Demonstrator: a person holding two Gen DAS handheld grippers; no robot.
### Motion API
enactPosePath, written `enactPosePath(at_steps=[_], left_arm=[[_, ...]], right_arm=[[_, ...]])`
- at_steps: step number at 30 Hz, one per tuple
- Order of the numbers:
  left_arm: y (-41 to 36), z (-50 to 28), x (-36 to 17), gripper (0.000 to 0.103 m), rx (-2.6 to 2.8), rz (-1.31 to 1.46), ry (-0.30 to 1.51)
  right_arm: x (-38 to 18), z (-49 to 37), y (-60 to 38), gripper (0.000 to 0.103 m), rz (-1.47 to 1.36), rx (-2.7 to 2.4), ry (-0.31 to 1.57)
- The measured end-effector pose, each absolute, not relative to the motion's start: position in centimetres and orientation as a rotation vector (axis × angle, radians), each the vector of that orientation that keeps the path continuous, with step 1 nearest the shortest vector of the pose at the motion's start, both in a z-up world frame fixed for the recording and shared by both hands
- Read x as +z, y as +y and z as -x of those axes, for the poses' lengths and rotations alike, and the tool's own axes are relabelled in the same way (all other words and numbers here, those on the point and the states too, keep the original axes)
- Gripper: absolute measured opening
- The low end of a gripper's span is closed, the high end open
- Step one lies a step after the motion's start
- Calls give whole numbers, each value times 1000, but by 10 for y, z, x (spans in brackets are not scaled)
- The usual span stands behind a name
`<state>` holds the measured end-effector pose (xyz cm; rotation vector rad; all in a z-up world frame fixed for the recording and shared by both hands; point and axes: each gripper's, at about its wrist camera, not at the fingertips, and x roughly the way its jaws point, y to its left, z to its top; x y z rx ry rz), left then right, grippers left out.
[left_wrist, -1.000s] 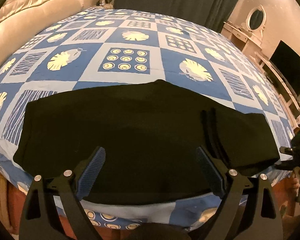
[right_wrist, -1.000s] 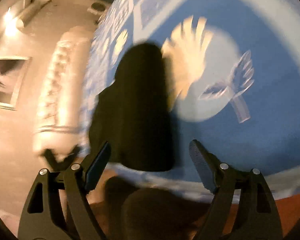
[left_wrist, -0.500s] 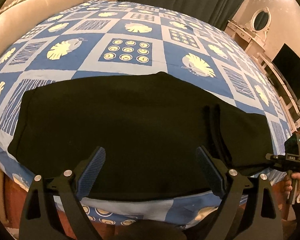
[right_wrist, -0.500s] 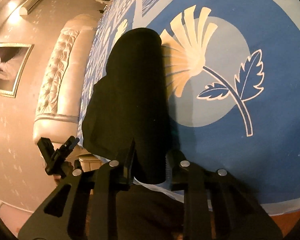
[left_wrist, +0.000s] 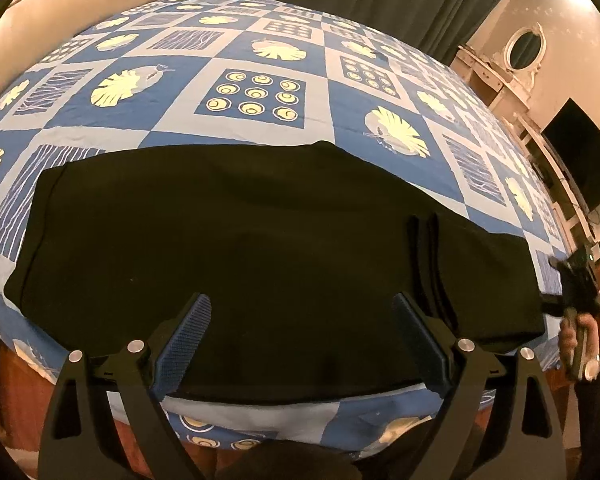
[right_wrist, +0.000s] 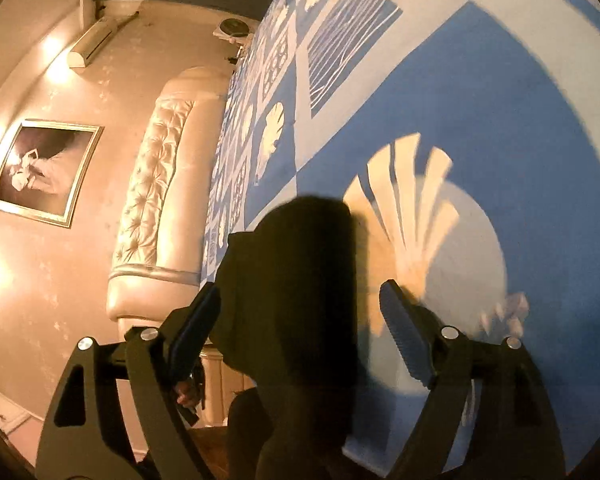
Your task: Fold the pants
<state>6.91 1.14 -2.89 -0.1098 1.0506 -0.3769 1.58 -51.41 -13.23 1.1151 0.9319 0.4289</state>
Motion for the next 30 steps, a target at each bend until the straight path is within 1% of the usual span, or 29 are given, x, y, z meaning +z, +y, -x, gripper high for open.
enactPosePath(at_steps=[6, 10, 14, 15, 16, 17, 19, 20, 22, 24, 25, 26, 27, 28, 29, 30], left_arm=[[12, -71, -31, 91, -373, 111, 1061], [14, -73, -34, 91, -373, 133, 1080], [14, -74, -36, 91, -372, 143, 1087], [14, -74, -36, 91, -374, 140, 1087], [14, -74, -36, 91, -376, 137, 1088], [13, -73, -36, 91, -378, 134, 1089], [13, -73, -37, 91, -381, 129, 1091], [12, -72, -37, 91, -381, 128, 1090], [12, -72, -37, 91, -380, 127, 1084], [13, -72, -37, 91, -378, 128, 1082], [13, -73, -37, 91, -375, 130, 1084], [13, -73, -37, 91, -372, 132, 1088], [14, -74, -37, 91, -371, 133, 1091], [15, -74, -37, 91, -369, 134, 1092], [16, -74, -37, 91, -365, 136, 1089], [18, -75, -36, 91, -362, 139, 1084]], right_arm=[[-136, -47, -513, 82, -1110, 458, 917], [-135, -54, -502, 86, -1050, 477, 933], [-130, -59, -491, 86, -965, 470, 945], [-130, -60, -486, 83, -959, 470, 947], [-132, -60, -486, 68, -963, 466, 958], [-137, -60, -488, 46, -976, 453, 978], [-153, -59, -492, 24, -1040, 436, 1009], [-156, -58, -495, 21, -1052, 444, 1004], [-154, -58, -494, 21, -1032, 435, 1005], [-148, -58, -491, 24, -996, 420, 996], [-142, -57, -489, 29, -974, 412, 987], [-138, -57, -486, 41, -963, 405, 984], [-131, -55, -485, 51, -950, 402, 973], [-118, -52, -482, 74, -909, 388, 955], [-109, -51, -479, 91, -866, 363, 946], [-97, -48, -477, 92, -815, 342, 923]])
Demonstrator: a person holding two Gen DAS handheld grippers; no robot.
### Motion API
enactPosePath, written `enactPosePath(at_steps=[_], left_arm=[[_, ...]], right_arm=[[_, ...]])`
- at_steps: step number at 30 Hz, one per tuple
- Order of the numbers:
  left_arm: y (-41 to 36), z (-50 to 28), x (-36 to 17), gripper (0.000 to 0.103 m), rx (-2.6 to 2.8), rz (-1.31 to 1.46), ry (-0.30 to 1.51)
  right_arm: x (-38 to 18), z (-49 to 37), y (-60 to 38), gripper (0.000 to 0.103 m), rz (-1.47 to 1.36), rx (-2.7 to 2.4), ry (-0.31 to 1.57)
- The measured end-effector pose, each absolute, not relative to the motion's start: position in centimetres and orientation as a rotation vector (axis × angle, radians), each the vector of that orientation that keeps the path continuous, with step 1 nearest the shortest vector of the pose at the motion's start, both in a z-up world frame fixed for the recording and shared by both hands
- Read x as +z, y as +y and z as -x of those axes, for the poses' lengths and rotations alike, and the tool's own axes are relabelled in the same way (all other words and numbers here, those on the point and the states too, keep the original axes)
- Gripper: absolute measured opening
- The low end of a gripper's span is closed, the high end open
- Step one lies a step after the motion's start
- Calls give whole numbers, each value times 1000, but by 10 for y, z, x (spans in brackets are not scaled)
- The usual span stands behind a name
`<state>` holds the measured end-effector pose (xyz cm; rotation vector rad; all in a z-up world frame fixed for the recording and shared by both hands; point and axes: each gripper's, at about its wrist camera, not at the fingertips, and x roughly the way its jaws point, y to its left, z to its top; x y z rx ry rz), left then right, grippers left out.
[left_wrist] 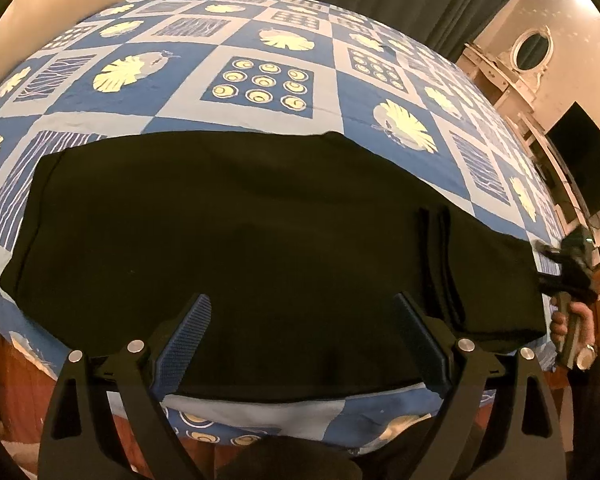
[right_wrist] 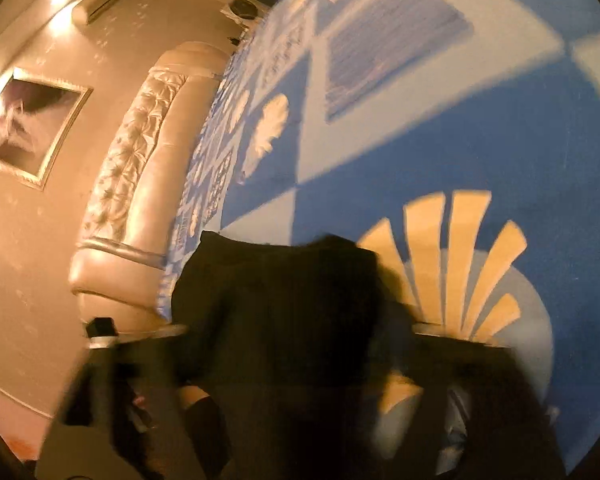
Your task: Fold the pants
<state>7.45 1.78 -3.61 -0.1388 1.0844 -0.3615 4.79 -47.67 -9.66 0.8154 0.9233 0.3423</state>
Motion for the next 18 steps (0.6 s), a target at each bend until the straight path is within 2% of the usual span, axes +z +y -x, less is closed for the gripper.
enactPosePath(at_steps=[3, 5, 8, 12, 18], left_arm=[[25, -74, -33, 91, -347, 151, 1068], [32, -74, -30, 91, -342, 160, 1053], [47, -75, -23, 91, -349, 194, 1009], [76, -80, -22, 91, -384, 228, 981], [144, -94, -23, 91, -344, 253, 957]], right_arm=[[-52, -33, -474, 93, -686, 263, 822], [-17, -13, -470, 96, -559, 126, 699], [4, 14, -472, 101, -534, -16, 495], [-28, 30, -505, 101, -653, -240, 635], [-11, 48, -481, 101, -372, -363, 574]])
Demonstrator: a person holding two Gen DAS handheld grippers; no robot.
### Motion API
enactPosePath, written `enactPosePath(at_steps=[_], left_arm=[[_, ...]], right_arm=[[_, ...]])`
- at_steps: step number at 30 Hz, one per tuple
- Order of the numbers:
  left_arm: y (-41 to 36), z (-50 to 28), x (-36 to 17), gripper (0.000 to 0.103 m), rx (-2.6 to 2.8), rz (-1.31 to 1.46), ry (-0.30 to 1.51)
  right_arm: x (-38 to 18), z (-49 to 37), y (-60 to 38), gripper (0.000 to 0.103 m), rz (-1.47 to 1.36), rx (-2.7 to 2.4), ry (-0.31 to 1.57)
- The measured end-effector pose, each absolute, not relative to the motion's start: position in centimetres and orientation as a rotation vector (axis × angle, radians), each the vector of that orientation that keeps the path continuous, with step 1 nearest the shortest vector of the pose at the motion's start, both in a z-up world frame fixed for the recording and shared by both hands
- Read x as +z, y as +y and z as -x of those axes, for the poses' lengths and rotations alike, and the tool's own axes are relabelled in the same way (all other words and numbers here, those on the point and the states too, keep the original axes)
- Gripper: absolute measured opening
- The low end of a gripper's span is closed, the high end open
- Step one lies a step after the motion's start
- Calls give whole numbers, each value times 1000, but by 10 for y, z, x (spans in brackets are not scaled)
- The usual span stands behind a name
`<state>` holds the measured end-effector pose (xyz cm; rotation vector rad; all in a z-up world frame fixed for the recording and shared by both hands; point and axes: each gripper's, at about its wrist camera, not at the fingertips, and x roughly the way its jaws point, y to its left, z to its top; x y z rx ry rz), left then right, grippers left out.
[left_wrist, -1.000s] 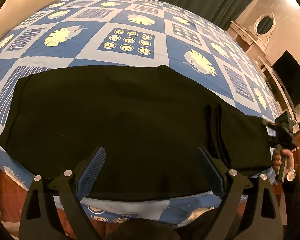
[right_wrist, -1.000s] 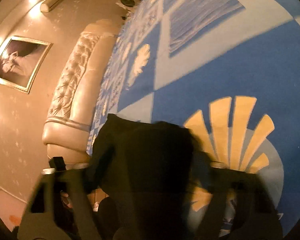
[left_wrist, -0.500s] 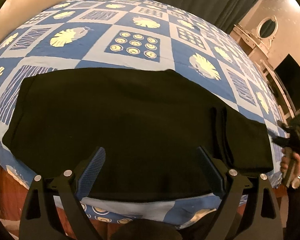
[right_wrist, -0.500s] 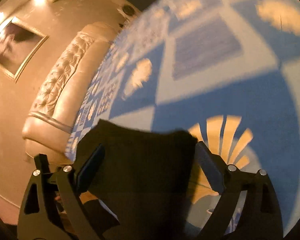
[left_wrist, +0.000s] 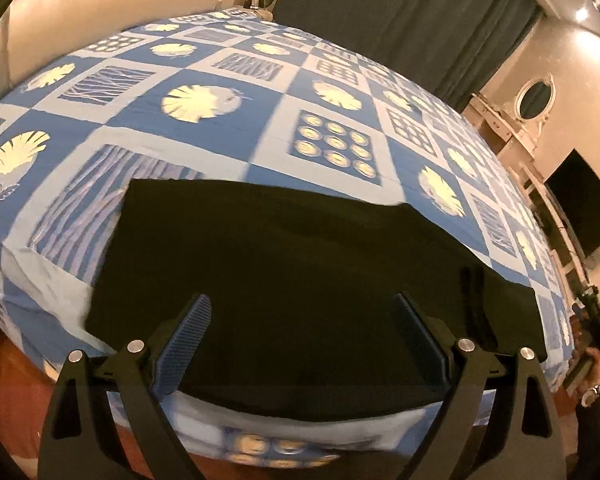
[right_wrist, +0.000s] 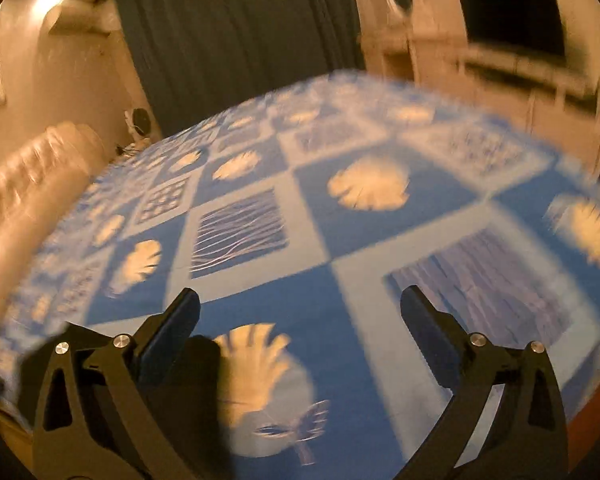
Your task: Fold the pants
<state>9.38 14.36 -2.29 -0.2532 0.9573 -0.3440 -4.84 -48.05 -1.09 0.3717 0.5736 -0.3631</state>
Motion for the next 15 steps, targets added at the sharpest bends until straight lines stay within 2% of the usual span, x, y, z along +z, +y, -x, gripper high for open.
enactPosePath(at_steps=[7, 15], left_arm=[[249, -141, -66, 90, -388, 608, 1102], [282, -154, -88, 91, -415, 666, 1064]], right_arm=[[-28, 39, -473, 101, -468, -239, 652], [-48, 32, -471, 101, -601, -191, 717]])
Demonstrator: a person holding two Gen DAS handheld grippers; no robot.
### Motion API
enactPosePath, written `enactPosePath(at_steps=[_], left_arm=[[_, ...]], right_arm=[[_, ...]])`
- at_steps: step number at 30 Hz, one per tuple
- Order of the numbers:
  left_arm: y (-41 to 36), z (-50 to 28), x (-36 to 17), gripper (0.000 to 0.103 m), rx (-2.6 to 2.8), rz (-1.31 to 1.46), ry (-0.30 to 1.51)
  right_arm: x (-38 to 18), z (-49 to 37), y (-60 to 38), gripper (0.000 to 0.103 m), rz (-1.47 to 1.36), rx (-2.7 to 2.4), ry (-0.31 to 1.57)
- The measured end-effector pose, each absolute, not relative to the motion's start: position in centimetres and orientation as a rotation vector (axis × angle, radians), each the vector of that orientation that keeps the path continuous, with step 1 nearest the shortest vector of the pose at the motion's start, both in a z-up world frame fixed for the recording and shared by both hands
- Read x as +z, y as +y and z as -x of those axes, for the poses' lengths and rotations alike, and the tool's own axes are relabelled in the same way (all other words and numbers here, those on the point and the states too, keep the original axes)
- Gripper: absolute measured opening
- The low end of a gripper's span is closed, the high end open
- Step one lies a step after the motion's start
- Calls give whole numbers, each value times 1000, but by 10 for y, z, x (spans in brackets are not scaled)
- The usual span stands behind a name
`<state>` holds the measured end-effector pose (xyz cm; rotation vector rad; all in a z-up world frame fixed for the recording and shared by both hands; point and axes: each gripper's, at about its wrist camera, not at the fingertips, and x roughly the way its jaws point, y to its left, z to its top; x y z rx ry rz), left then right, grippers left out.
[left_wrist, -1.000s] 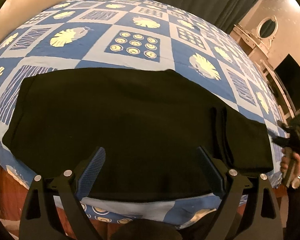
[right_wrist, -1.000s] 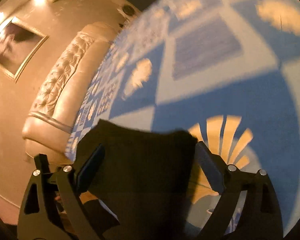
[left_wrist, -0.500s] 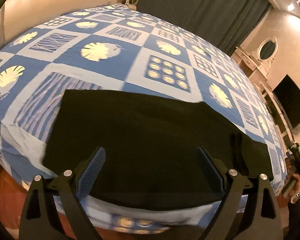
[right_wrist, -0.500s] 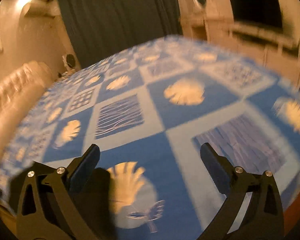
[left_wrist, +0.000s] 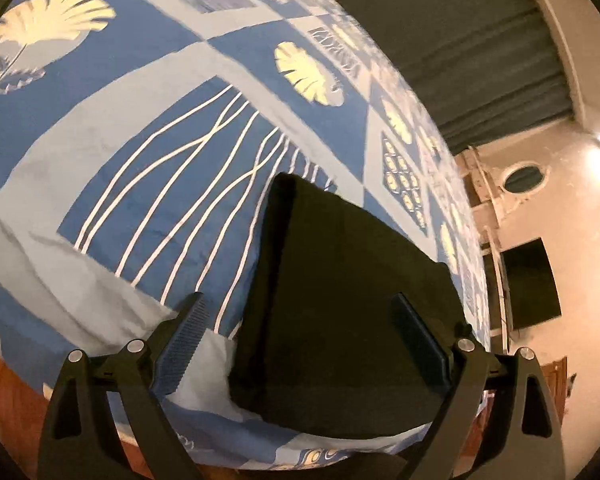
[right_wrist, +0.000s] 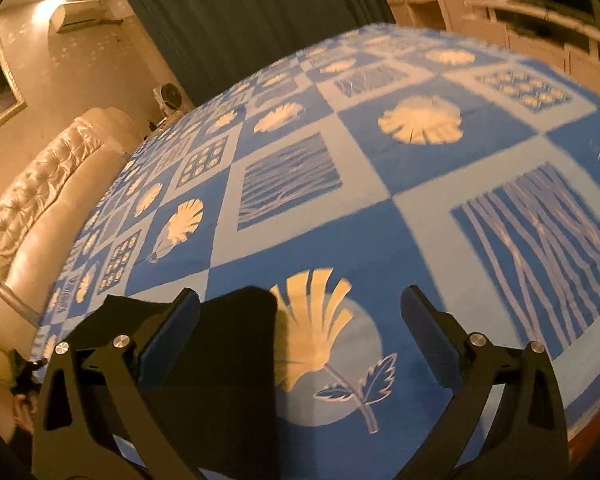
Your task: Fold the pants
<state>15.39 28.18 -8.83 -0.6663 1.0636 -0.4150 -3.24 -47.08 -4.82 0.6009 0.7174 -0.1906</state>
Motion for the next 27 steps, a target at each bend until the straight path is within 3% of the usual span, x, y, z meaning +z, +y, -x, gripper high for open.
enactPosePath(at_steps=[12, 13, 14, 16, 22, 27], left_arm=[[269, -151, -107, 90, -618, 851, 1077], [273, -151, -108, 80, -613, 881, 1073], [277, -151, -110, 54, -584, 894, 1078], [281, -152, -120, 22, -486, 886, 1143], [278, -142, -109, 14, -430, 900, 1107], [262, -135, -55, 13, -507, 879, 1008]], right_arm=[[-69, 23, -465, 101, -638, -139, 795], [-68, 23, -464, 101, -640, -129, 797], [-68, 23, -463, 101, -642, -125, 798], [-68, 22, -462, 101, -643, -116, 801], [-66, 22, -461, 101, -654, -107, 798], [-59, 24, -464, 101, -671, -104, 769]])
